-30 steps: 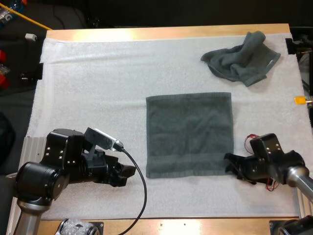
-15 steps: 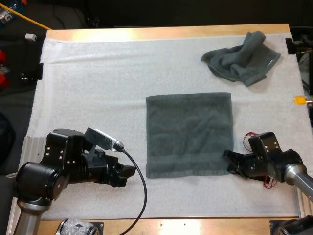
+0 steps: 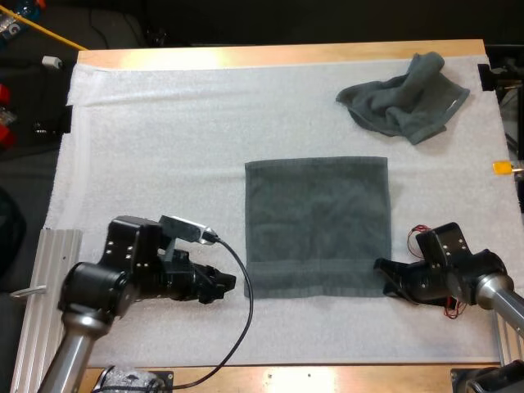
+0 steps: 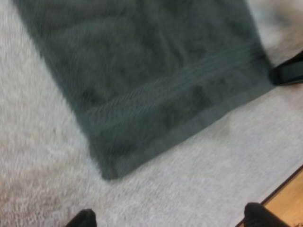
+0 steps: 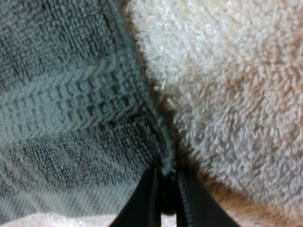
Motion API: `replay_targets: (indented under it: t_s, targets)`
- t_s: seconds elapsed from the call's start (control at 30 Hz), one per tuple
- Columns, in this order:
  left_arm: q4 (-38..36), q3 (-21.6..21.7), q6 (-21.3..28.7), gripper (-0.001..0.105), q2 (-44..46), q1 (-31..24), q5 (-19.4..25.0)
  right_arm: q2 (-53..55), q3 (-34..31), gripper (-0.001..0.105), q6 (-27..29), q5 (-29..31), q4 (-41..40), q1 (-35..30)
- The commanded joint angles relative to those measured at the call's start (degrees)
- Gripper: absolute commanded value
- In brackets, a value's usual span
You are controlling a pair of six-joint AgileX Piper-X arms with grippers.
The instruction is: Pick towel from pile, fold and stack
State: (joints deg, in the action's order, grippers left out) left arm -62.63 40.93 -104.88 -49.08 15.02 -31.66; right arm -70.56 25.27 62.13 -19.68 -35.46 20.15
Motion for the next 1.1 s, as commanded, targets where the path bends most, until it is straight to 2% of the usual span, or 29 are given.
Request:
replay_targets:
  t_s: [0.0,0.23,0.4,0.7,0.93,1.07]
  targets:
    - [1.52,-0.6,-0.68,0.06,-0.69,0.0,-0.35,0.2,0.08,0.0,0.74,0.36,-0.73,0.04]
    - [6.86,-3.91,-1.98,0.06,-7.51,4.32,-0.22,0.2,0.08,0.0,0.74,0.36,-0.85,0.04]
    - [12.19,-4.4,-3.09,0.06,-13.72,8.07,0.52,0.2,0.08,0.0,0.74,0.36,-0.85,0.04]
    - [17.79,-4.4,-3.32,0.06,-25.72,8.41,1.86,0.2,0.08,0.0,1.01,0.36,-0.85,0.04]
    - [21.77,-4.4,-3.32,0.06,-33.69,8.41,-3.17,0.2,0.08,0.0,1.02,0.36,-0.74,0.04]
    - [21.63,-4.4,-3.32,0.06,-36.74,8.41,-3.64,0.2,0.08,0.0,1.02,0.36,-0.74,0.04]
